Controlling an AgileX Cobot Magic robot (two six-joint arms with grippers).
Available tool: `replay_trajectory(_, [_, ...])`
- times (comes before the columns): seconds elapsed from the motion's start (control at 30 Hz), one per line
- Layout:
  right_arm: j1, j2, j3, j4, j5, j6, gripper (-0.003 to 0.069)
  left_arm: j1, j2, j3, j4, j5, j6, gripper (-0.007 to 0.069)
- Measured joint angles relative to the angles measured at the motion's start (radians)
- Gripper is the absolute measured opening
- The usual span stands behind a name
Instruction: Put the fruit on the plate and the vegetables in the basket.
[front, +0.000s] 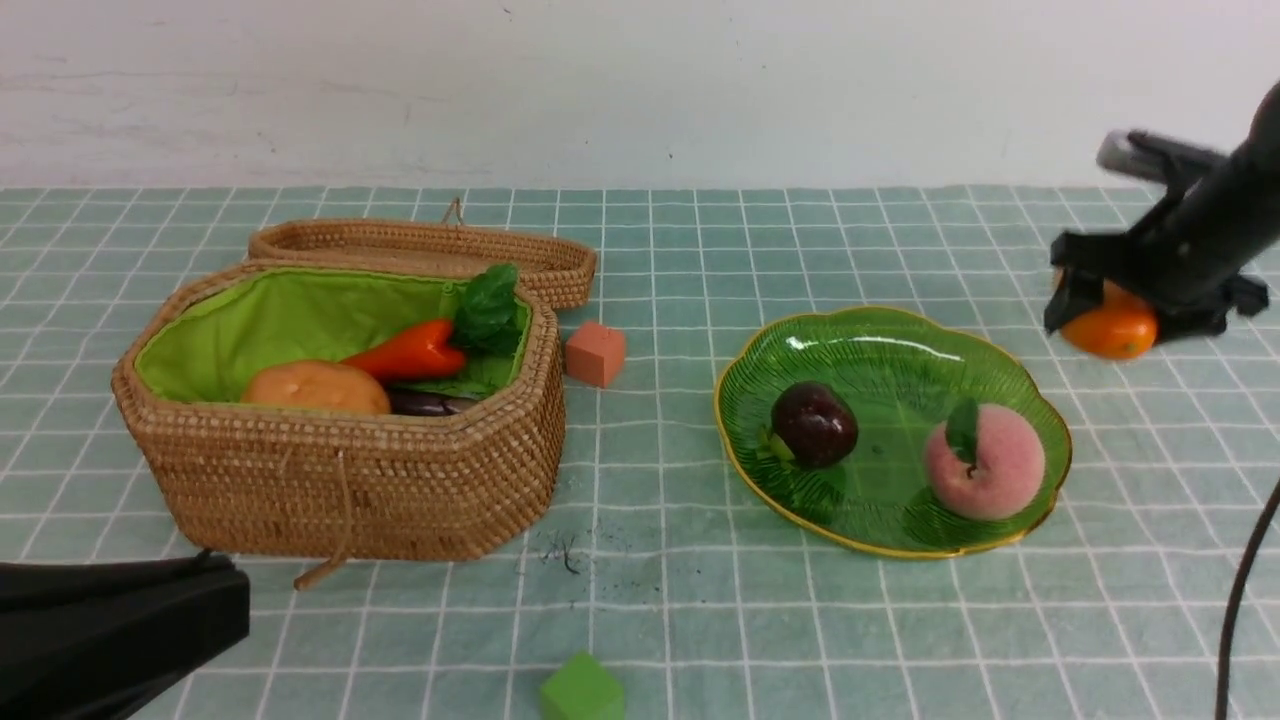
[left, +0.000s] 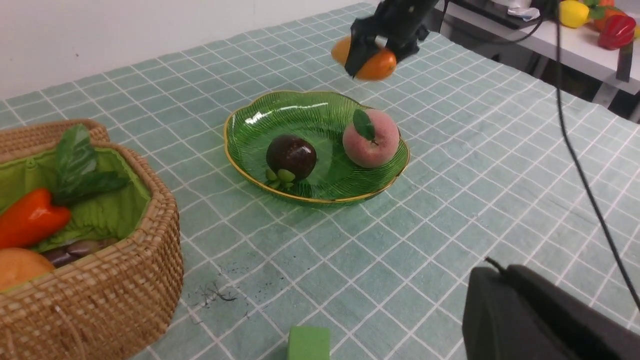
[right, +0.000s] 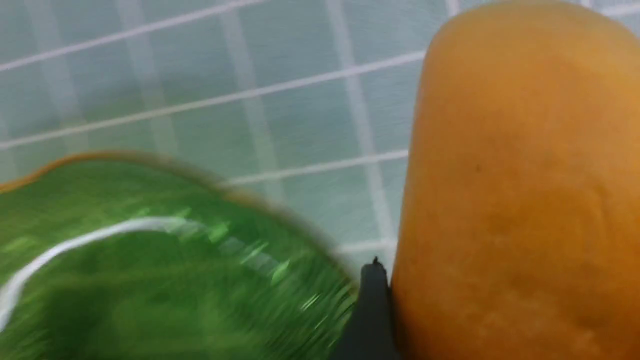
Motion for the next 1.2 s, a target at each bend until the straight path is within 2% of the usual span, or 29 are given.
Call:
replay_trajectory(0.07, [0.033, -0.039, 0.001, -0.002, 0.029, -0.005, 0.0573, 0.0, 0.0, 0.0, 0.0, 0.0, 0.0, -0.0013])
replay_trajectory(0.17, [0.174, -0.093, 0.023, -0.003, 0.111, -0.008, 0.0573, 0.0, 0.0, 0.0, 0.0, -0.002, 0.0, -0.0013])
replay_trajectory(0.2, [0.174, -0.093, 0.023, -0.003, 0.111, -0.008, 0.0573, 0.0, 0.0, 0.0, 0.0, -0.002, 0.0, -0.0013])
replay_trajectory(0.3, [0.268, -0.061, 0.042, -0.037, 0.103, 0.027, 0.0573, 0.0, 0.0, 0.0, 0.0, -0.003, 0.0, -0.0013])
replay_trajectory(0.5, [0.287, 0.003, 0.047, -0.123, 0.05, 0.081, 0.0579, 0.0, 0.0, 0.0, 0.0, -0.006, 0.001, -0.0013])
replay_trajectory(0.7, [0.287, -0.017, 0.047, -0.106, 0.058, 0.086, 0.068, 0.0, 0.0, 0.0, 0.0, -0.006, 0.001, -0.0013])
replay_trajectory(0.8, [0.287, -0.053, 0.047, -0.103, 0.084, 0.086, 0.0674, 0.0, 0.0, 0.0, 0.0, -0.007, 0.001, -0.0013])
replay_trajectory(0.9, [0.287, -0.145, 0.047, -0.099, 0.144, 0.074, 0.0623, 0.0, 0.0, 0.0, 0.0, -0.013, 0.001, -0.0013])
replay_trajectory(1.03, [0.287, -0.343, 0.082, -0.104, 0.241, 0.04, 0.04, 0.0, -0.007, 0.004, 0.0, -0.04, -0.002, -0.0013])
replay_trajectory(1.07, [0.287, -0.353, 0.087, -0.104, 0.242, 0.04, 0.0388, 0.0, -0.008, 0.006, 0.0, -0.042, -0.004, -0.0013])
replay_trajectory(1.1, [0.287, -0.392, 0.108, -0.106, 0.247, 0.036, 0.0339, 0.0, -0.019, 0.018, 0.0, -0.057, -0.009, -0.0013])
replay_trajectory(1.13, [0.287, -0.475, 0.159, -0.109, 0.248, 0.034, 0.0253, 0.0, -0.048, 0.053, -0.003, -0.086, -0.024, -0.0013])
replay_trajectory(1.2, [0.287, -0.598, 0.284, -0.112, 0.253, 0.034, 0.0133, 0.0, -0.118, 0.144, -0.008, -0.157, -0.047, -0.0013])
